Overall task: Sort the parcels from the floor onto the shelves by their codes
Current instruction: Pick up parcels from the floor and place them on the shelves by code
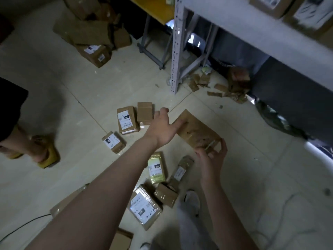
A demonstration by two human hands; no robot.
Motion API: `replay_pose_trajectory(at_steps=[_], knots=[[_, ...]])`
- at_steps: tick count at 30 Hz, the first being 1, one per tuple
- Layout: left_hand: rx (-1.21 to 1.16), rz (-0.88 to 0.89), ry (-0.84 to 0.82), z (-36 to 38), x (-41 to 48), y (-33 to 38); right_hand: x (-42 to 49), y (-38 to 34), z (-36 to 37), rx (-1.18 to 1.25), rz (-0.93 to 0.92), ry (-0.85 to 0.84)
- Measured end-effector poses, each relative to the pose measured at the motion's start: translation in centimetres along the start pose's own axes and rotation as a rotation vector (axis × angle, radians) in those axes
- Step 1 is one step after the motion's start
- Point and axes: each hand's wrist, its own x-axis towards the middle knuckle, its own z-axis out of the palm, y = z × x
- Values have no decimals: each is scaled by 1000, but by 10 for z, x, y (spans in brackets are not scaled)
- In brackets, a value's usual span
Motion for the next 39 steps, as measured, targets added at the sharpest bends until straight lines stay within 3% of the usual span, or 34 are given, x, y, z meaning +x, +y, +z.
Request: replay_pose_trajectory(at_steps=[6,13,19,26,31,39], knots=[[-87,96,9,-51,-75,108,-65,-146,-4,139,-135,-3],[-524,177,102,-100,-189,212,-169,-264,-4,109,-364,-16],[-835,73,202,-101,-286,238,-255,-292,-31,-77,-533,-100],[-832,107,248,-108,-361,228,-317,-302,-57,-132,-657,-171],[-822,205,369,-121,-409,233,-342,-321,-61,-140,-819,-269],[-952,251,463,-143,-462,243,-383,-366,-60,-16,-675,-473]])
